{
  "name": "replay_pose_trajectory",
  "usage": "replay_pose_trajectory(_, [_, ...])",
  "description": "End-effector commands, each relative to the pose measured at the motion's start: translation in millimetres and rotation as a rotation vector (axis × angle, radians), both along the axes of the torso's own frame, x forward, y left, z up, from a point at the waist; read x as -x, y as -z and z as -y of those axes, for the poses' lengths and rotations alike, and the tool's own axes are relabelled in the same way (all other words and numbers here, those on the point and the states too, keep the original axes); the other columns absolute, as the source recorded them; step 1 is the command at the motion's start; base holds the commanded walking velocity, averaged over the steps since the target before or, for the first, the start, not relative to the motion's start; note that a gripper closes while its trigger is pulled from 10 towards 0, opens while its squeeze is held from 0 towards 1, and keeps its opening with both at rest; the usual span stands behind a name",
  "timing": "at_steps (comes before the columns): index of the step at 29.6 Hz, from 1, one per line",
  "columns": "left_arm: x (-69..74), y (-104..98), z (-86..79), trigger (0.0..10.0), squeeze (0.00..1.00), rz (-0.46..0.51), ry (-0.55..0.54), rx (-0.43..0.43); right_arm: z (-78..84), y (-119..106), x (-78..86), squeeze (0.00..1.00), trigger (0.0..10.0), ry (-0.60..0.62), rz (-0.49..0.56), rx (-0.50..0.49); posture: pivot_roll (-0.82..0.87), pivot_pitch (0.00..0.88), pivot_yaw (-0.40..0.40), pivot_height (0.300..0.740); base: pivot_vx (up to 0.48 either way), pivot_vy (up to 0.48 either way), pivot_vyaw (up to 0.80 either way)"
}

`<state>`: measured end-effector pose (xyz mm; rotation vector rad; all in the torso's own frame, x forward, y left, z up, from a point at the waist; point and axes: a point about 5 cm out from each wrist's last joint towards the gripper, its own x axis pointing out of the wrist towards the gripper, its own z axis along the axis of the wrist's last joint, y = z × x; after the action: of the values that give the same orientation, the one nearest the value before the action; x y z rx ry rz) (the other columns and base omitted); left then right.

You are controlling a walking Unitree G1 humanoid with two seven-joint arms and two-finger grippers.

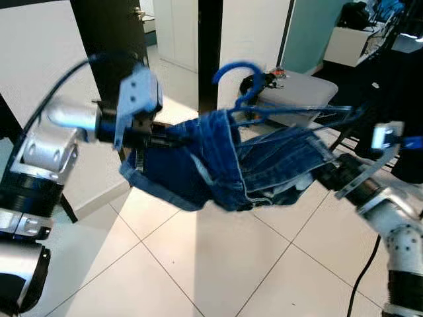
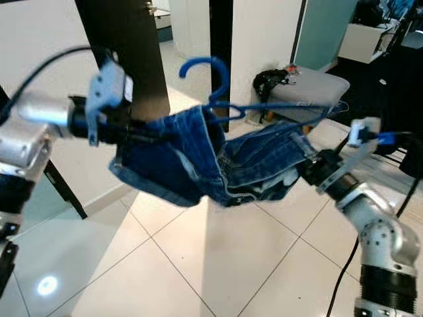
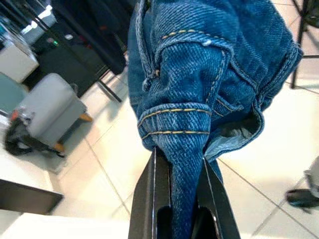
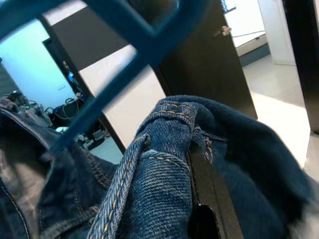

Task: Hang hanger

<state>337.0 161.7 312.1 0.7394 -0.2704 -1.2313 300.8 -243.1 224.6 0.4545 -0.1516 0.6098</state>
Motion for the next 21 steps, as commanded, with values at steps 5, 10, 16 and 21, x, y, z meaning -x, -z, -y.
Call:
replay_pose_trajectory(5, [-1.4,1.5,-17.5,7.6,0.0,0.041,-0.039,0.065,26.8,-0.9,-7.7,0.0,0.0,0.176,-0.045,-0.035,-0.01,0.057,0.001,0.74,0.0,0.0,0.0])
replay_pose_trajectory(10, [2.1,-1.7,-26.8,7.4,0.0,0.072,-0.014,0.17,49.3,7.1,-15.1,0.0,0.0,0.347,-0.126,-0.085,-0.01,0.06,-0.002,0.74,0.0,0.0,0.0])
replay_pose_trajectory(16, [19.1,0.0,-25.7,8.0,0.0,0.098,0.127,0.221,68.1,13.3,-16.5,0.0,0.0,0.465,-0.193,-0.127,0.0,0.064,-0.006,0.74,0.0,0.0,0.0])
replay_pose_trajectory(21, [32.7,20.8,-9.7,8.5,0.0,0.074,0.244,0.113,65.7,12.5,-18.9,0.0,0.0,0.456,-0.198,-0.128,0.0,0.066,-0.006,0.74,0.0,0.0,0.0])
